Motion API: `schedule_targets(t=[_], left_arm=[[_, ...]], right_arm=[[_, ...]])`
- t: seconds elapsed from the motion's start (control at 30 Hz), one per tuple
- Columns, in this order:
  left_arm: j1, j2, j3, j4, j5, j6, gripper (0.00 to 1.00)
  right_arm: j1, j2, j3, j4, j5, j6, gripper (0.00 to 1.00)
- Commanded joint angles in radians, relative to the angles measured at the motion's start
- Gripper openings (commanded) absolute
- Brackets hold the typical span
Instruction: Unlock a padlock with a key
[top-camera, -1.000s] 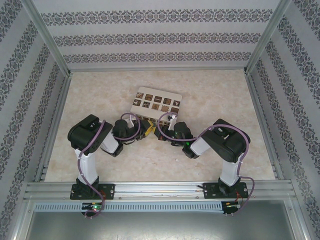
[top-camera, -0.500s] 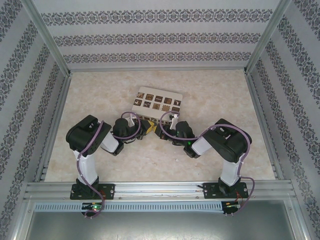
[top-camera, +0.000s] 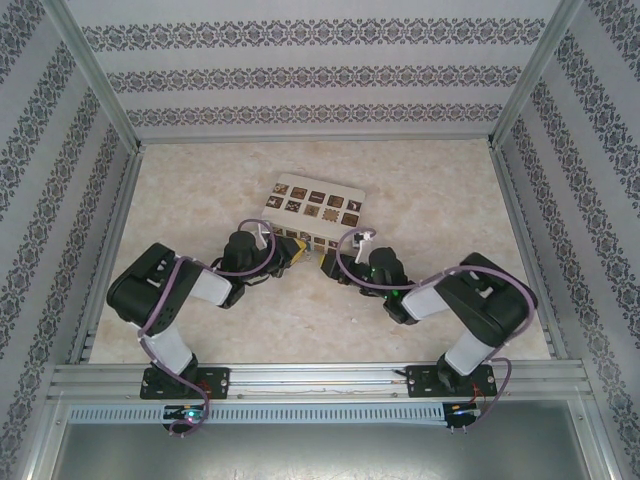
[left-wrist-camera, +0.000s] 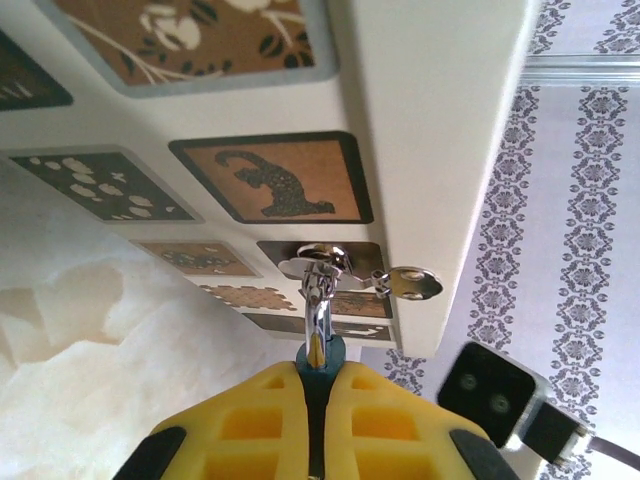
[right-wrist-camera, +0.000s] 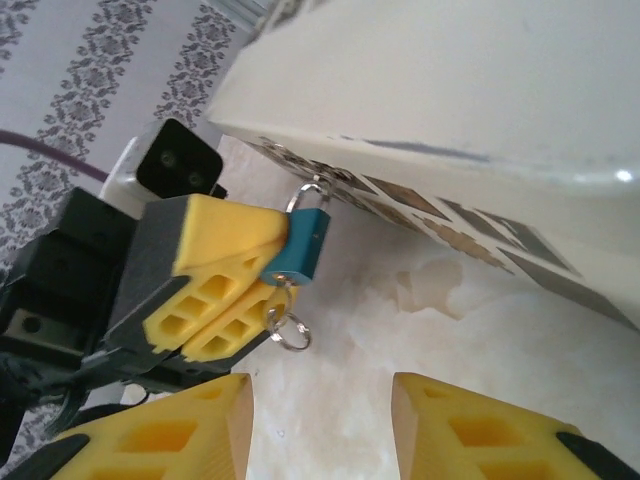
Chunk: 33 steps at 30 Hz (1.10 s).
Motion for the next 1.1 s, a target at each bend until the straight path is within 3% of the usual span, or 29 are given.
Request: schedule_targets(t=[0.0, 0.27, 0.4, 0.53, 0.73, 0.87, 1.07], left_arm=[[-0.017, -0.067, 0.039, -0.057, -0.001, 0.042, 0.05], [-0.032, -0.150, 0.056, -0.180, -0.024, 0.000, 0.03], [-0.045, -0.195, 0.088, -0.292, -0.040, -0.024, 0.00], [-0.057, -0.232, 0.102, -0.360, -0.061, -0.047, 0.00], [-0.068, -0.250, 0.104, -0.380, -0.070, -0.098, 0.00], [-0.080, -0.251, 0.110, -0.379, -0.076, -0.107, 0.00], [-0.093, -0.249, 0.117, -0.382, -0.086, -0.096, 0.00]], right_arm=[[-0.003, -0.126, -0.005, -0.109, 0.007, -0.203, 0.41], [0.057, -0.476, 0.042, -0.540, 0.105, -0.803, 0.50], [0.107, -0.567, 0.052, -0.653, 0.172, -1.128, 0.52], [0.145, -0.606, 0.064, -0.706, 0.250, -1.381, 0.64], [0.149, -0.591, 0.129, -0.804, 0.270, -1.583, 0.71], [0.149, -0.550, 0.174, -0.834, 0.248, -1.632, 0.68], [0.148, -0.456, 0.226, -0.845, 0.189, -1.660, 0.71]])
